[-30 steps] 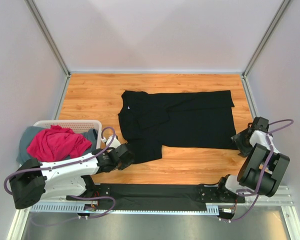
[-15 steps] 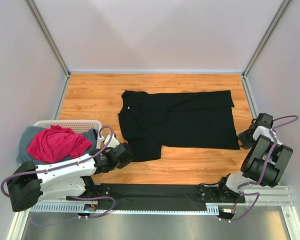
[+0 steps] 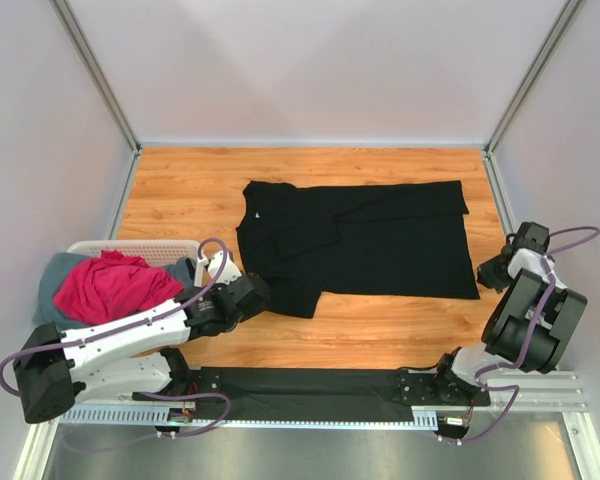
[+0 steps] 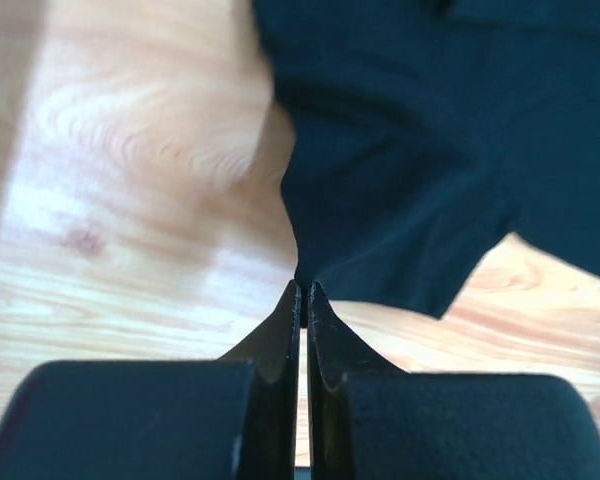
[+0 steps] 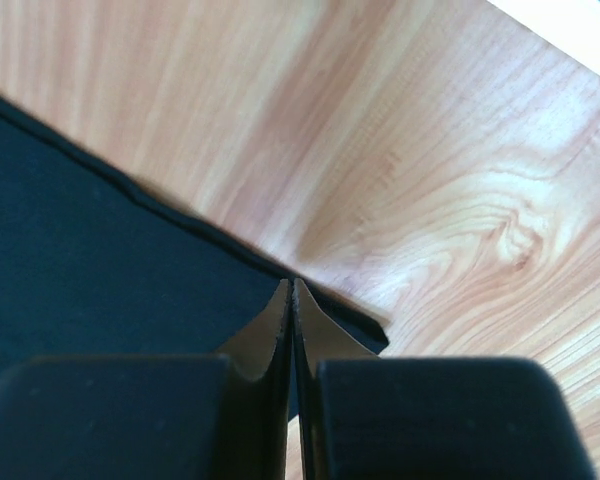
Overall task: Fold and stack the t-shirts
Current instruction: Fold the tshirt
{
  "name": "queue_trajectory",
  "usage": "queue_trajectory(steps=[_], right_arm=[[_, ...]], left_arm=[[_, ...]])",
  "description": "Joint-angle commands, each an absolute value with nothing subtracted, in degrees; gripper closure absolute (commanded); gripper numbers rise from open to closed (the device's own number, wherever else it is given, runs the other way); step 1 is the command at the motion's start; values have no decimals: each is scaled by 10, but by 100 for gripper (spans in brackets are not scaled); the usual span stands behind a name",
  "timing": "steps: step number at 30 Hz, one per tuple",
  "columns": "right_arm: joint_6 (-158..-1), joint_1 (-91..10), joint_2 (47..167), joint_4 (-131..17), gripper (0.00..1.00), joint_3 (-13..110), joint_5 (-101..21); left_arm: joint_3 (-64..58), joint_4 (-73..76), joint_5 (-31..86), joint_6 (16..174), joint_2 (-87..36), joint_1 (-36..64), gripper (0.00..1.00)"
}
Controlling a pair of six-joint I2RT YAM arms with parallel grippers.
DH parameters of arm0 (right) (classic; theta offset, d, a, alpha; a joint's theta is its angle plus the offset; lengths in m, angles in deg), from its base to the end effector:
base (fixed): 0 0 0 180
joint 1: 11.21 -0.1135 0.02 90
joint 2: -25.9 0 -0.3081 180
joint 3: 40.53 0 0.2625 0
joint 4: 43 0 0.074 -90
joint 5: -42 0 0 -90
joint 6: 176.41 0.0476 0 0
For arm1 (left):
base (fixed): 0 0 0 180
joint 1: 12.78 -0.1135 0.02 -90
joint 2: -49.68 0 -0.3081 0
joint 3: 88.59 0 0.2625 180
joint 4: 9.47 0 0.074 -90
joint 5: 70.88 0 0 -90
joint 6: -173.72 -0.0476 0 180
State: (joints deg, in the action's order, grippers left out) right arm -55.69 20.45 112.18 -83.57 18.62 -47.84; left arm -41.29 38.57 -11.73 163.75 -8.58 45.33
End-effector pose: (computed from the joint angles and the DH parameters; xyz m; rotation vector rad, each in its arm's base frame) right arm 0.2382 -0.1467 0.1887 1.4247 2.3549 -0.0006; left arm 0.1131 -0.1355 0.2272 -0.6440 2.3483 -0.3896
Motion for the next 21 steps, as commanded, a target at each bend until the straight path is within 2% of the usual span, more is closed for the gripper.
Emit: queue_trajectory(steps=[1, 3, 5, 6, 9, 12, 21], right_arm=[[-565, 207, 1095, -848, 100, 224, -463], [-565, 207, 1099, -891, 100, 244, -497], [-568, 207, 1099, -922, 94, 250, -517], [-566, 207, 1098, -932, 81, 249, -521], [-565, 207, 1079, -960, 60, 231, -534], [-561, 207, 1056, -969, 48, 202, -534], [-549, 207, 1070, -928, 49, 178, -515]], left_arm=[[-367, 413, -174, 1599, -92, 454, 100], [-352, 414, -176, 1591, -98, 455, 100], [-346, 414, -174, 1583, -104, 455, 100], [-345, 414, -174, 1580, -106, 454, 100], [-342, 408, -170, 1560, -108, 455, 100], [-352, 388, -156, 1536, -110, 455, 100], [-398, 356, -153, 1543, -86, 454, 100]])
